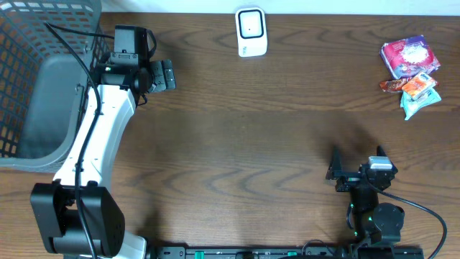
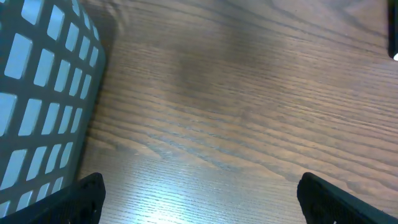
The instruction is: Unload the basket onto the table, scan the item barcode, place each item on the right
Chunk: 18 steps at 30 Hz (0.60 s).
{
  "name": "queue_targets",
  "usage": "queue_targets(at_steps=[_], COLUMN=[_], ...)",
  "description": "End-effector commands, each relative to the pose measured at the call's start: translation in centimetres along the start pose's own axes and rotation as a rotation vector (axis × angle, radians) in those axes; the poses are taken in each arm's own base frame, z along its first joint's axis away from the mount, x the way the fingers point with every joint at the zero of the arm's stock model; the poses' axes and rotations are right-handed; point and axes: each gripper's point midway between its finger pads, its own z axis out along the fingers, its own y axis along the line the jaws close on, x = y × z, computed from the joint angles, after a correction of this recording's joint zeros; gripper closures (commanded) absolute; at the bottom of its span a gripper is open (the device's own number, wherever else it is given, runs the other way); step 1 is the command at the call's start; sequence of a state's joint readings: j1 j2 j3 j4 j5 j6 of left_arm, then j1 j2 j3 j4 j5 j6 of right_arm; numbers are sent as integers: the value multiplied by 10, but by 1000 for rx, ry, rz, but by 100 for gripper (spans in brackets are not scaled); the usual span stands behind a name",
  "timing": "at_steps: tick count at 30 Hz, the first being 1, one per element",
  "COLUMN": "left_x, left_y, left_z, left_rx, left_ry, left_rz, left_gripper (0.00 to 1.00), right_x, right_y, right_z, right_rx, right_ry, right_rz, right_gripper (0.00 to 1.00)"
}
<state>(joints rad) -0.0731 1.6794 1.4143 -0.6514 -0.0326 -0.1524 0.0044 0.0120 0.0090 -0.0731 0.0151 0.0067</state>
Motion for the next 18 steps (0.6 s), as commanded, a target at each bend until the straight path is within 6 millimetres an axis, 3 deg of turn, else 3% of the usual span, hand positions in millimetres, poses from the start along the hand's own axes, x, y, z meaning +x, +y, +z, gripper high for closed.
queue_targets(at_steps=[1,13,18], left_x=[4,6,-2], left_y=[5,3,-21], left_z=[3,-14,-35], left_rx=[-17,13,171], left_ry=[17,-34,-158], left_rz=[8,4,104], left_gripper=[2,2,2], right_x=[1,1,1], right_y=[4,4,4], right_z=[0,0,0], right_rx=[-16,-16,-16], right_ry=[-2,-1,-1], right_rz=[-4,-4,-5], right_gripper=[1,1,1])
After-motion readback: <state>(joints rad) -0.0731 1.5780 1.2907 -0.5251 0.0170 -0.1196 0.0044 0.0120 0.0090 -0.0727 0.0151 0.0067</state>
